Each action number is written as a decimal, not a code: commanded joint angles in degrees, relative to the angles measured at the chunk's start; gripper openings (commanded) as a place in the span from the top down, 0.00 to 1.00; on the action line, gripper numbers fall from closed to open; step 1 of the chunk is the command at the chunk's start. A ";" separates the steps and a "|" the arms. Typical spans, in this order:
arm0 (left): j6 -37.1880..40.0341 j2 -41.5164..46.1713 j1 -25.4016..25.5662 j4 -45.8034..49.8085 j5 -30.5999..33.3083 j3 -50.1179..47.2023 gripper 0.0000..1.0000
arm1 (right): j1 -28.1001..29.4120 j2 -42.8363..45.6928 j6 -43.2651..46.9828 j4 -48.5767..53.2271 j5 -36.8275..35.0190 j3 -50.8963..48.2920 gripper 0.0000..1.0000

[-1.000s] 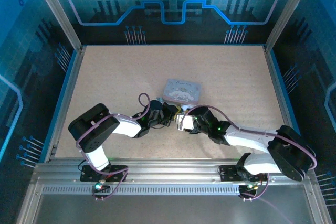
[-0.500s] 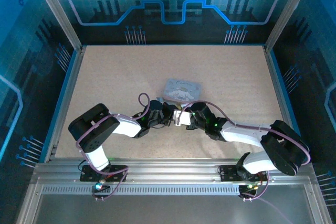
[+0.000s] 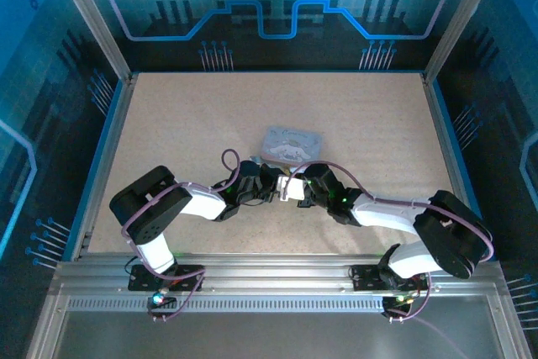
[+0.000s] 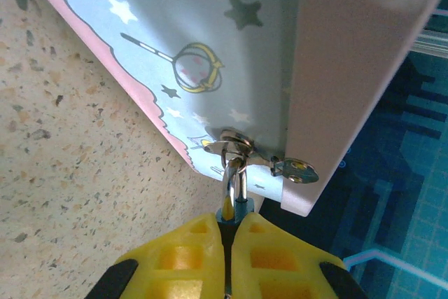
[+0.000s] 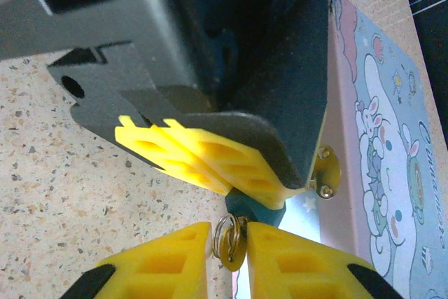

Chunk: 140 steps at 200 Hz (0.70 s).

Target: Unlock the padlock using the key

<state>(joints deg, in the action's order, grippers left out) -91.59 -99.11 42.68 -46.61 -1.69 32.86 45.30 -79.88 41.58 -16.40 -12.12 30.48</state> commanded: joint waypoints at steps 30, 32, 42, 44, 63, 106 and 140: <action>-1.20 -0.03 0.47 -4.33 0.57 0.36 1.00 | -1.07 -2.07 -1.21 -1.36 -2.03 1.73 0.84; -1.22 -0.03 0.48 -4.29 0.60 0.36 1.00 | -1.02 -2.09 -1.23 -1.42 -2.10 1.77 0.84; -1.21 -0.03 0.48 -4.36 0.68 0.36 1.00 | -1.08 -2.34 -1.63 -1.39 -2.27 1.94 0.87; -1.31 -0.03 0.44 -4.37 0.65 0.36 1.00 | -1.07 -2.38 -1.67 -1.36 -2.35 1.99 0.87; -1.30 -0.03 0.48 -4.37 0.63 0.36 1.00 | -1.07 -2.75 -2.67 -0.85 -2.97 2.50 0.92; -1.18 0.08 0.46 -4.37 0.59 0.45 1.00 | -0.94 -1.63 -8.59 3.63 -3.54 4.60 0.99; -1.04 0.18 0.53 -4.01 0.53 0.65 1.00 | -0.80 -0.97 -14.04 9.00 -3.20 7.30 1.00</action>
<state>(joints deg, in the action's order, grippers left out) -92.73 -99.42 42.59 -46.83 0.23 32.86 45.30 -81.71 33.58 -11.49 -13.52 34.63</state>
